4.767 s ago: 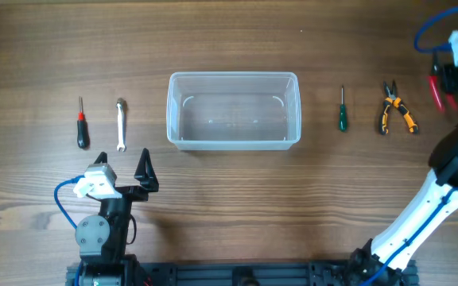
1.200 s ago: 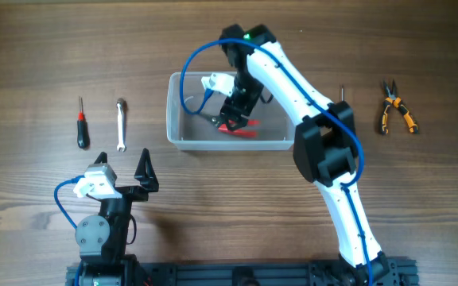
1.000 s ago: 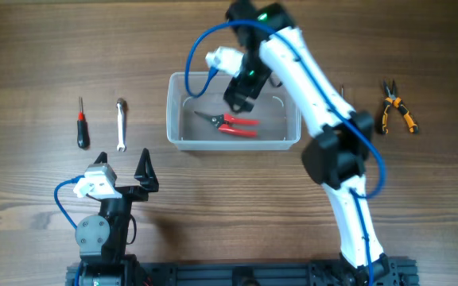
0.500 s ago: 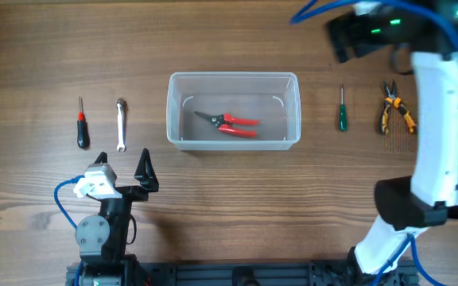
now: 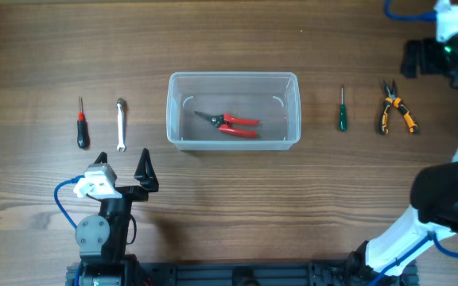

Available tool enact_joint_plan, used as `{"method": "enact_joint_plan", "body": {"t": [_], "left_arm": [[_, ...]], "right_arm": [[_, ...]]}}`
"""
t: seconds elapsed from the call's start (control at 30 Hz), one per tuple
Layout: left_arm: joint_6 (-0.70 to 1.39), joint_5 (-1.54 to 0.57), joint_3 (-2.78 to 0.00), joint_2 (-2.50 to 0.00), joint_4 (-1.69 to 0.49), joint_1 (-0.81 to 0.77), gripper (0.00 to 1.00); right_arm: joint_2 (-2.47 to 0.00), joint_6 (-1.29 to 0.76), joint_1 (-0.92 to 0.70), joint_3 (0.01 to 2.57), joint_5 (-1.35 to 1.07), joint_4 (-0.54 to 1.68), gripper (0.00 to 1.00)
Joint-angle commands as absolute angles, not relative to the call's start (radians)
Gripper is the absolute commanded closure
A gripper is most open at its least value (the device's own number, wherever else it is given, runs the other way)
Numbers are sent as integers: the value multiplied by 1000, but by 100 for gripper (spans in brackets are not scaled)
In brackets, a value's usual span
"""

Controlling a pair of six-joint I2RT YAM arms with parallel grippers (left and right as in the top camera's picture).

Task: Pack container
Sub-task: 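Move the right gripper back over the orange-black pliers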

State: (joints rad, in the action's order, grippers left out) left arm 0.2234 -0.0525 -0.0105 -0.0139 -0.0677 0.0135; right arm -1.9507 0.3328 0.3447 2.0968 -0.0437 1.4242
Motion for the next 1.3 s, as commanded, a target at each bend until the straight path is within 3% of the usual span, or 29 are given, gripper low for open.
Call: {"method": "enact_joint_plan", "body": {"t": [0.0,0.37,0.63,1.27], "left_arm": [[233,-51,-6,-8,-73,20,0],[233,-51,-6,-8,-73,20,0],[233,-51,-6,-8,-73,20,0],[233,-51,-6,-8,-73,20,0]], "right_arm": [[-1960,475,419,2006,-159,1345,0],[-2034,523,466,1914,-93,1214,0],[-2182,833,473,1913,-62,1205,0],[-2316,828,473,1909,34,1163,2]]}}
